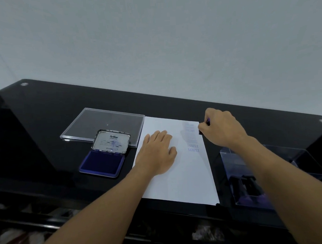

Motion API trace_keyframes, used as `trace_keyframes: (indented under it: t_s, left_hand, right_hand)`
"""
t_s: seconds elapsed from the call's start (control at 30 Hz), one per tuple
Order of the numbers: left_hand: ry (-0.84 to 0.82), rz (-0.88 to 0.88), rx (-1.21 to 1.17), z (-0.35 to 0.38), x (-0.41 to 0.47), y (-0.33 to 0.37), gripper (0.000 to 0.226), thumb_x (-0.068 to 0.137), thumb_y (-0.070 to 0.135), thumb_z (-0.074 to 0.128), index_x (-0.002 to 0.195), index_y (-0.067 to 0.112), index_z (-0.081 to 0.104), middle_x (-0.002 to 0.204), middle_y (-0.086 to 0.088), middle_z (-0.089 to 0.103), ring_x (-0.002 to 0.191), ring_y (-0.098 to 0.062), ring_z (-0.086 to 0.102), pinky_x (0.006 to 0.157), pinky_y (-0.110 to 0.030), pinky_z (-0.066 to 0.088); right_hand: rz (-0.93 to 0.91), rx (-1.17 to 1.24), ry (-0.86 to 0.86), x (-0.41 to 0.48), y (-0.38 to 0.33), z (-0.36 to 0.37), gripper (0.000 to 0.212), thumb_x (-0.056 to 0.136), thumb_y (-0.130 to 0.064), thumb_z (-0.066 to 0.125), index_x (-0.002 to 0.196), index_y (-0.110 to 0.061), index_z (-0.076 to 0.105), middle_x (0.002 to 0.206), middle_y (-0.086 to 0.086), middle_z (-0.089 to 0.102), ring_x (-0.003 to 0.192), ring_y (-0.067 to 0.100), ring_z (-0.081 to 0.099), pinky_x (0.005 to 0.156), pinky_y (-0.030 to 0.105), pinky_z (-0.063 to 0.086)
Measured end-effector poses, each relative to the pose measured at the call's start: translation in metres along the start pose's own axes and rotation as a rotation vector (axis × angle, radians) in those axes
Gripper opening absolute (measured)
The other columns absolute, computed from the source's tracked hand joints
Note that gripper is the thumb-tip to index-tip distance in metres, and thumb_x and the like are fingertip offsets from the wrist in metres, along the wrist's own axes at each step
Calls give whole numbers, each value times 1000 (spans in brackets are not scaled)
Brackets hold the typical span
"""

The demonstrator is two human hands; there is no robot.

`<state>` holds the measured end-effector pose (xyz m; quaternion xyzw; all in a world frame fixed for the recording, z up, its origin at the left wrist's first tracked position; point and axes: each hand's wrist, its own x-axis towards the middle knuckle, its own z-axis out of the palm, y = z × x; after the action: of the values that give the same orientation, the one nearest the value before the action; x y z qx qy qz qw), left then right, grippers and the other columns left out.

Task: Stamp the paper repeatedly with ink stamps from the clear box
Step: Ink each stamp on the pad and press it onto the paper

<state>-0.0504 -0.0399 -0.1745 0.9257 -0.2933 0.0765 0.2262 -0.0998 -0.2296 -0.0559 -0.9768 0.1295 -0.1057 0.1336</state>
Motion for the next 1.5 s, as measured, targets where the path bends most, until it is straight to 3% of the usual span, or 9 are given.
trace_keyframes:
  t_s: [0.4,0.57,0.77,1.03,1.13,1.23,1.37,1.5]
  left_hand:
    - [0,-3,11,2,1,0,47,97,32,38,142,17,45,156,-1,34,145,-18,24,121,-43,13]
    - [-24,-43,-51,-3,6,0,46,95,32,47,139,17,48,152,3,39,142,-15,29,119,-35,13]
    - [-177,-114,-133,-25,20,6,48,96,31,50,141,16,46,150,2,43,138,-19,35,116,-36,25]
    - [-103,-148,-221,-83,-5,-6,43,99,33,50,140,18,48,148,2,44,137,-17,38,112,-35,35]
    - [-74,-177,-189,-109,-28,-27,40,97,33,51,134,18,52,141,1,51,126,-19,47,105,-36,41]
    - [-27,-245,-196,-135,-54,-54,36,94,29,52,127,17,56,133,1,56,116,-19,51,100,-36,43]
    - [31,-377,-169,-160,-91,-99,34,94,31,55,126,19,57,132,2,56,117,-15,51,98,-32,42]
    - [90,-515,-130,-166,-121,-139,43,95,29,57,134,11,55,139,-8,54,125,-24,50,103,-33,39]
  right_hand:
    - [-8,-18,-13,0,3,-4,17,90,-28,58,83,-15,50,71,0,60,63,21,54,53,30,41]
    - [-12,-29,-16,-4,4,-14,16,92,-28,57,84,-15,51,72,-1,60,66,21,57,54,30,41]
    - [-13,-33,0,-12,3,-35,17,91,-30,56,83,-17,51,78,3,61,71,24,59,60,34,47]
    - [-24,46,-7,-35,-24,-45,17,92,-29,57,84,-14,53,74,0,60,63,19,54,54,31,43]
    - [-37,70,-48,-47,-44,-31,17,91,-28,57,82,-15,51,75,1,60,62,18,51,55,33,42]
    - [-72,90,-93,-56,-71,-13,17,91,-28,57,82,-15,50,78,2,62,65,20,54,57,35,45]
    - [-133,117,-152,-66,-113,13,17,92,-28,57,82,-15,50,79,3,63,74,24,62,62,39,52]
    - [-242,106,-206,-75,-158,37,19,93,-31,55,83,-18,46,84,3,62,77,25,59,63,37,49]
